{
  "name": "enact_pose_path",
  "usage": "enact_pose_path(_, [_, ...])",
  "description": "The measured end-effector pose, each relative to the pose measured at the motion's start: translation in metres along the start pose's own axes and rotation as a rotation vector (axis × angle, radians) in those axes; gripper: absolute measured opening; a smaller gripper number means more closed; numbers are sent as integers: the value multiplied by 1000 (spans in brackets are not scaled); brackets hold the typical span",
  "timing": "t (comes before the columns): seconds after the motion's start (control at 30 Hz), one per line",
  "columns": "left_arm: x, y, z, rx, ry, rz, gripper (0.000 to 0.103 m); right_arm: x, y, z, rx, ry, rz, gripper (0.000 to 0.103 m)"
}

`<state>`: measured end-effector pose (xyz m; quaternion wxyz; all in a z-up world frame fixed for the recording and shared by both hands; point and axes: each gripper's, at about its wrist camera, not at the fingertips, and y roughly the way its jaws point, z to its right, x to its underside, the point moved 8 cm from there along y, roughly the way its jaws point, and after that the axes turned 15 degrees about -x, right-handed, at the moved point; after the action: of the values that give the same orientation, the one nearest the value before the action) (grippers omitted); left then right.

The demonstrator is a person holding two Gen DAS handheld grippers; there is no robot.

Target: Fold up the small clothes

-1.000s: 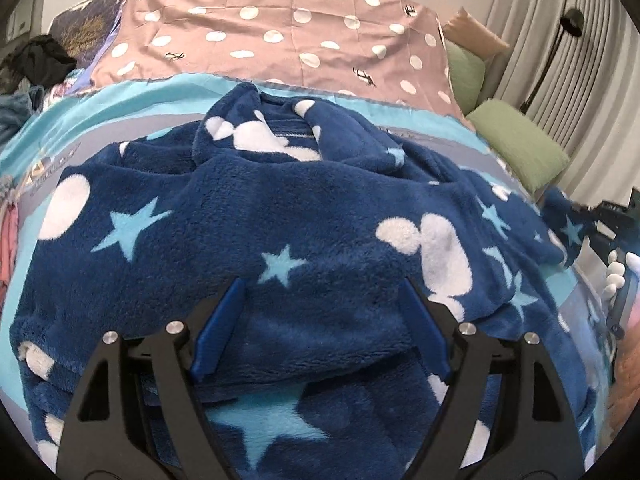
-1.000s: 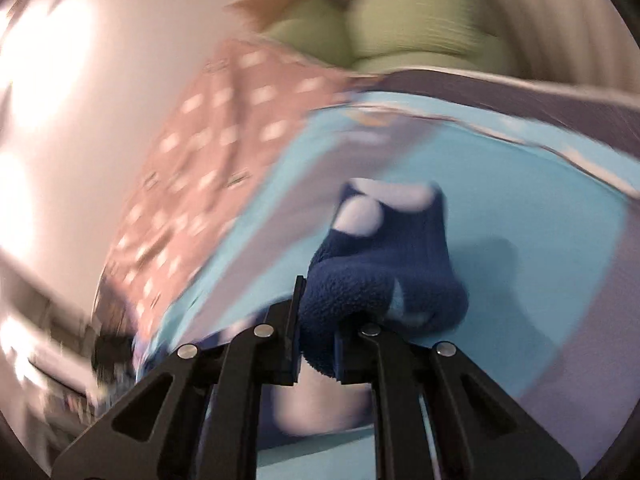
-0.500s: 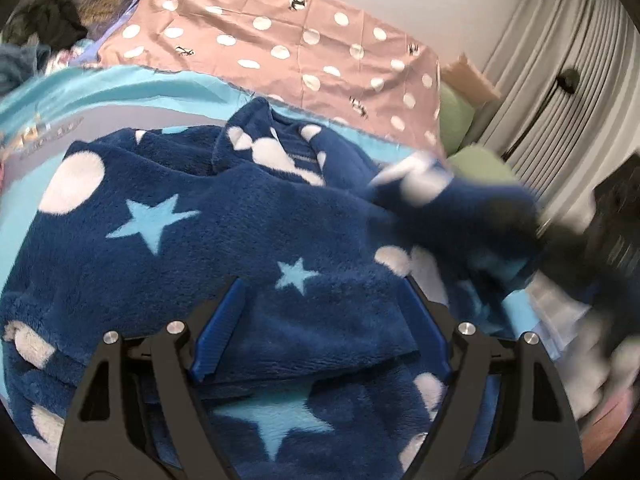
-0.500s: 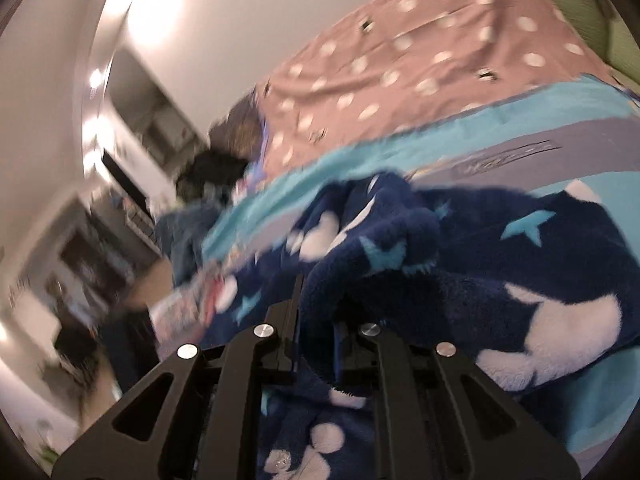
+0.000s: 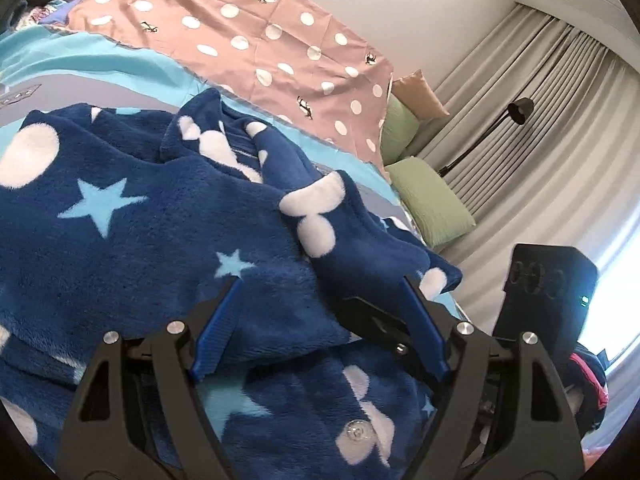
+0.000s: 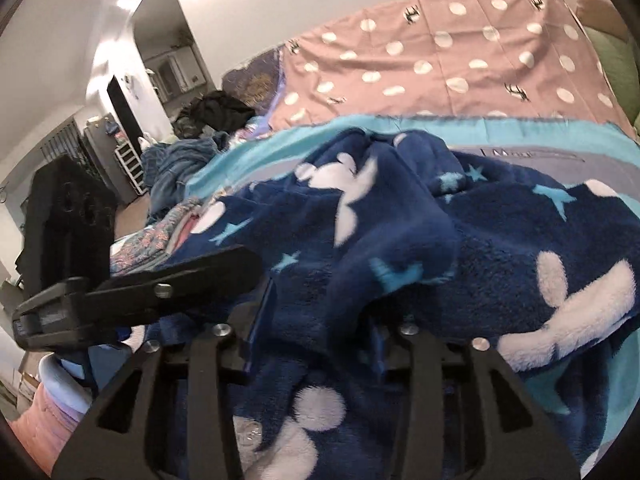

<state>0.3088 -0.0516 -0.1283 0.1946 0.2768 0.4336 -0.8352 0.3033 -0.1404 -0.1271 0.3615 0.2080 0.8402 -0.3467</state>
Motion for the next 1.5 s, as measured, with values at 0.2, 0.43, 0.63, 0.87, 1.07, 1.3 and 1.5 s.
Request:
enact_pose_path(0.2, [-10, -5, -6, 2, -39, 22, 83, 8, 11, -18, -130, -46, -63, 50])
enact_pose_path(0.43, [-8, 7, -12, -38, -54, -17, 85, 10, 14, -20, -159, -28, -88, 50])
enact_pose_path(0.63, [1, 29, -9, -74, -21, -108, 19, 13, 6, -24, -67, -81, -106, 54])
enact_pose_path(0.87, [-31, -9, 13, -144, 108, 36, 13, -1, -38, 20, 109, 29, -20, 55])
enact_pose_path(1.07, [-71, -47, 24, -204, 184, 121, 12, -3, -74, 57, 160, 157, -20, 55])
enact_pose_path(1.3, [-97, -67, 9, -282, 169, 173, 12, 16, -75, 97, 215, 255, -79, 63])
enact_pose_path(1.5, [-100, -80, -26, -360, 124, 181, 12, 20, -84, 106, 290, 275, -76, 60])
